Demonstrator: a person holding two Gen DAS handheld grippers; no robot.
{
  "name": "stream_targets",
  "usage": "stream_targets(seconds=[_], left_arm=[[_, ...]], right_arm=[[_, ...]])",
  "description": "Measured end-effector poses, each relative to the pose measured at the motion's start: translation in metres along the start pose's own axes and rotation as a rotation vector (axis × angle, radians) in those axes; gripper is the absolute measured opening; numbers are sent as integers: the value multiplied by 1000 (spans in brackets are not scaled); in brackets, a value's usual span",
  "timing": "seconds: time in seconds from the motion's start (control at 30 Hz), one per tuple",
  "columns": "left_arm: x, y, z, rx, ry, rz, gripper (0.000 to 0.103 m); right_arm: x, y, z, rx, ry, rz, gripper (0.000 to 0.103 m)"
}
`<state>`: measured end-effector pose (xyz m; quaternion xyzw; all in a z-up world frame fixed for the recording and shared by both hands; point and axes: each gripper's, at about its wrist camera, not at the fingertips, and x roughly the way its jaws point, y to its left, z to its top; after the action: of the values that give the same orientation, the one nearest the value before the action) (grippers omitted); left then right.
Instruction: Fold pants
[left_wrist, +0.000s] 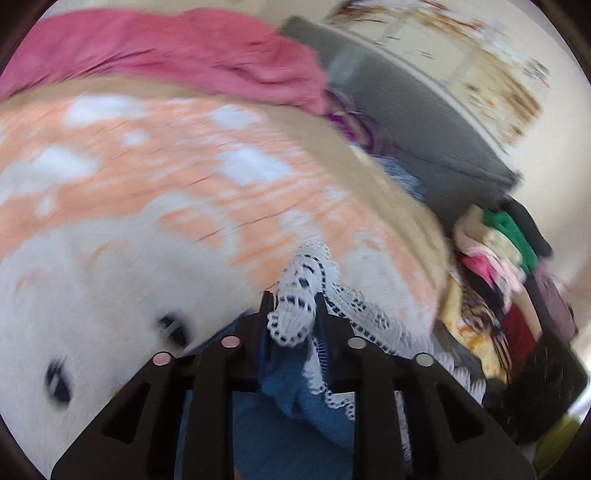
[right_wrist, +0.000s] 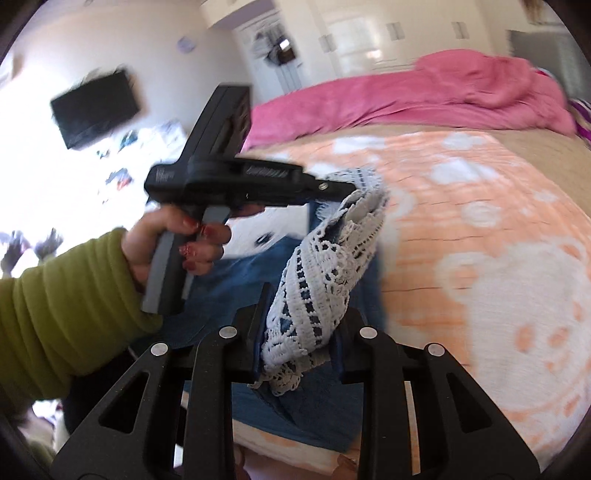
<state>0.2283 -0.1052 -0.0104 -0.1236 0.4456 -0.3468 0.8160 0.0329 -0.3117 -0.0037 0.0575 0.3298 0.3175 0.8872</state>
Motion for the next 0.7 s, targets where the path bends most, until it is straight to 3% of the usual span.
stream_targets(seconds=[0.03, 0.1, 0.13, 0.2, 0.27, 0.3, 0.33, 0.43, 0.57, 0.7], left_arm=[[-7, 11, -6, -59, -2, 43, 42], [-24, 28, -17, -140, -22, 6, 51], [-35, 36, -23, -191, -33, -17, 63], [-51, 48, -36, -281, -16, -37, 76], [-63, 57, -48, -323, -35, -66, 79], [-67, 60, -53, -336, -45, -75, 81], [-69, 65, -58, -350, -51, -77, 81], [-67, 78, -66, -397, -34, -46, 81], [-61, 81, -68, -378, -9, -17, 81], [-50, 77, -63, -347, -3, -16, 81]], right_arm=[[14, 9, -3, -31, 38, 1, 20], [36, 23, -10, -79, 106, 11, 21], [43, 30, -14, -104, 128, 14, 21], [53, 46, -18, -168, 156, 13, 23], [63, 68, -18, -243, 179, 36, 24], [68, 76, -19, -268, 195, 49, 29], [72, 81, -19, -283, 204, 54, 41], [75, 91, -23, -297, 225, 95, 50], [47, 69, -6, -210, 162, 118, 66], [32, 21, 31, -127, 100, -11, 72]])
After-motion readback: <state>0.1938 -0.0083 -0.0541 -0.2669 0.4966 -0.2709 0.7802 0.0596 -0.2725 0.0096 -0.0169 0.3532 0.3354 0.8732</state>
